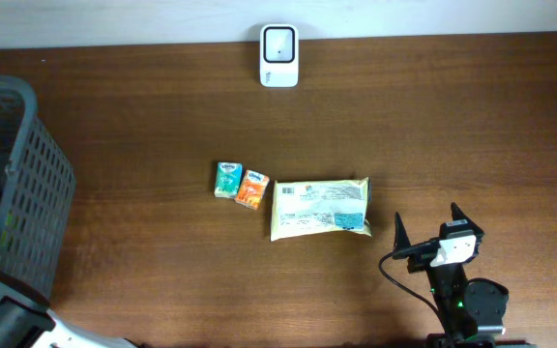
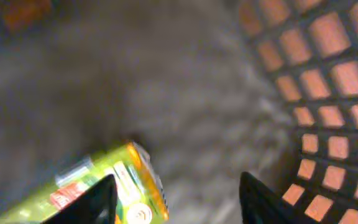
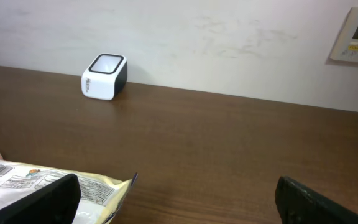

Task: Scan the item barcode
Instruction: 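Grasp the green tea drink box in the basket with left gripper, then place the green tea box beside the tissue packs, retract left arm, then reach the right gripper to the wet-wipe pack and grasp its edge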

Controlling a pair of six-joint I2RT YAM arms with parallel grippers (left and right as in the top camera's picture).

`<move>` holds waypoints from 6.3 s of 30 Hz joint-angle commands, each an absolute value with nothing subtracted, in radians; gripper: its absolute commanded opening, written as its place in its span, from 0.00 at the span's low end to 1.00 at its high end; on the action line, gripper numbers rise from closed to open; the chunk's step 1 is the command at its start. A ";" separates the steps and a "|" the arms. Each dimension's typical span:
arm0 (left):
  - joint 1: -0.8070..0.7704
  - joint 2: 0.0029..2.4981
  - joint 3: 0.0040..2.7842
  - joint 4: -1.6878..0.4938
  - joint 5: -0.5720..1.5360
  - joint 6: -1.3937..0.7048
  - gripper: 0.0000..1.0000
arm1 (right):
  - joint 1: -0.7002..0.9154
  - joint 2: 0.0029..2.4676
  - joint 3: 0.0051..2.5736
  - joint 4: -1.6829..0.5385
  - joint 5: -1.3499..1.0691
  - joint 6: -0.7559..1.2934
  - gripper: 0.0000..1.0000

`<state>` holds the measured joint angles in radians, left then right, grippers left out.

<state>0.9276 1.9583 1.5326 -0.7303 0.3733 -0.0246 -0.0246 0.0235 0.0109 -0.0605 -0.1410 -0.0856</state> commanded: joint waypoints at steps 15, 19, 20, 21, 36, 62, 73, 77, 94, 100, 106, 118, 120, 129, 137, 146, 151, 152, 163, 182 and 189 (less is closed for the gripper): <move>0.994 1.917 1.397 -0.863 -0.056 0.649 0.93 | -0.019 0.019 0.006 -0.065 -0.147 -0.085 0.99; 0.985 1.917 1.379 -0.850 -0.002 0.593 0.44 | -0.019 0.019 0.006 -0.065 -0.147 -0.085 0.98; 0.984 1.917 1.379 -0.850 0.021 0.567 0.40 | -0.019 0.019 0.006 -0.065 -0.147 -0.085 0.99; 0.984 1.917 1.379 -0.850 0.039 0.529 0.37 | -0.019 0.019 0.006 -0.065 -0.147 -0.084 0.99; 0.984 1.917 1.330 -0.821 0.195 0.326 0.36 | -0.019 0.019 0.006 -0.065 -0.147 -0.085 0.99; 0.233 1.715 2.245 -1.477 0.272 0.105 0.00 | -0.019 0.019 0.006 -0.065 -0.147 -0.085 0.99; -0.022 1.753 1.285 -0.992 0.254 0.036 0.00 | -0.019 0.019 0.006 -0.065 -0.147 -0.085 0.99; -0.025 1.753 1.111 -0.754 0.254 -0.009 0.00 | -0.019 0.019 0.006 -0.065 -0.147 -0.085 0.99; -0.202 1.698 1.153 -0.628 0.227 -0.012 0.99 | -0.019 0.019 0.006 -0.065 -0.147 -0.085 0.99; -0.196 1.364 1.345 -0.712 -0.051 -0.012 0.99 | -0.019 0.019 0.006 -0.065 -0.147 -0.085 0.99; 0.030 1.218 1.345 -0.711 -0.232 -0.011 0.99 | -0.019 0.019 0.006 -0.065 -0.147 -0.085 0.99; 0.070 1.220 1.345 -0.721 -0.225 -0.011 0.99 | -0.020 0.023 0.064 -0.068 -0.362 -0.013 0.99; 0.070 1.220 1.345 -0.721 -0.225 -0.011 0.99 | -0.020 0.081 0.216 -0.163 -0.384 -0.014 0.99; 0.070 1.220 1.345 -0.721 -0.225 -0.011 0.99 | -0.020 0.981 1.145 -1.040 -0.474 -0.028 0.99; 0.070 1.220 1.345 -0.721 -0.225 -0.011 0.99 | -0.122 1.669 1.119 -1.058 -0.685 -0.193 0.84; 0.070 1.220 1.345 -0.721 -0.225 -0.011 0.99 | -0.048 1.793 0.849 -0.513 -0.839 -0.028 0.91; 0.070 1.220 1.344 -0.752 -0.225 -0.011 0.99 | -0.007 1.793 0.787 -0.344 -0.838 0.068 0.78; 0.070 1.220 1.344 -0.754 -0.225 -0.011 0.99 | -0.006 1.793 0.787 -0.344 -0.838 0.069 0.78; 0.070 1.220 1.344 -0.754 -0.225 -0.011 0.99 | -0.072 1.805 0.771 -0.366 -0.866 0.068 0.06; 0.070 1.220 1.344 -0.754 -0.225 -0.011 0.99 | -0.185 1.975 1.133 -0.846 -0.661 -0.017 0.84; 0.070 1.220 1.344 -0.754 -0.225 -0.011 0.99 | -0.157 1.975 0.984 -0.738 -0.826 0.016 0.72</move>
